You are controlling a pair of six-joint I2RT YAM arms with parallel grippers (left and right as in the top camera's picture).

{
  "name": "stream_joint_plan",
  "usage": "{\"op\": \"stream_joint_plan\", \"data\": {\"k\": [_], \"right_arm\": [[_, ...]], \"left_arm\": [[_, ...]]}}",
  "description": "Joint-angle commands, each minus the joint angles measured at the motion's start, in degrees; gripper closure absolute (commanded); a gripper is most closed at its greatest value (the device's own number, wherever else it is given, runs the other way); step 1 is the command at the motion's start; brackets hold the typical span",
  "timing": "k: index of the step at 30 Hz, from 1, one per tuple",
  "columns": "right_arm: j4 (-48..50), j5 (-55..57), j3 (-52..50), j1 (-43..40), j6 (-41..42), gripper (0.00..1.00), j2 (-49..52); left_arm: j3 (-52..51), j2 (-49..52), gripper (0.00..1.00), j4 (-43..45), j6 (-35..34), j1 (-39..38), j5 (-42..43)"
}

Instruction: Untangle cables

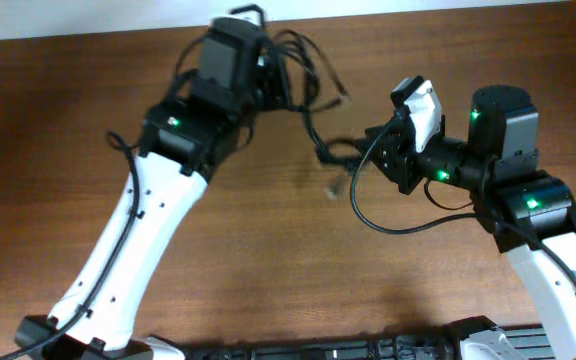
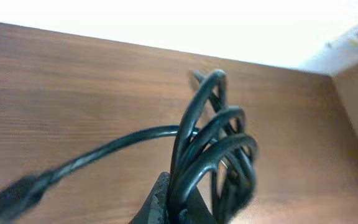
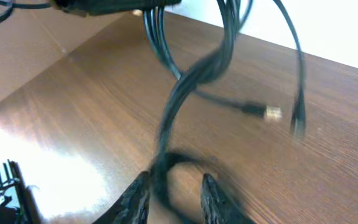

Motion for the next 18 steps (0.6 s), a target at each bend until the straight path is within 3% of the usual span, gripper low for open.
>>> {"op": "stream_joint_plan", "data": {"k": [1, 3, 5, 11, 18], "right_arm": [[0.0, -1.3, 0.2, 0.0, -0.6, 0.75, -0.8], [0.0, -0.5, 0.2, 0.0, -0.6, 0.73, -0.8], [0.0, 1.1, 0.2, 0.0, -0.6, 0.63, -0.8], [-0.6, 8.0, 0.2, 0.0, 1.3, 0.63, -0.8], [-0.1, 14.4, 0.2, 0.0, 8.8, 0.63, -0.7]], "left_arm": [[1.1, 0.1, 1.00, 0.5, 0.8, -0.9, 5.0], [1.1, 0.1, 1.00, 0.5, 2.2, -0.9, 8.4], [1.1, 0.1, 1.00, 0.5, 2.8, -0.9, 11.3], [1.1, 0.1, 1.00, 0.5, 6.0, -0.9, 23.3], [1.1, 0.1, 1.00, 0.3, 6.0, -1.5, 28.9]]}}
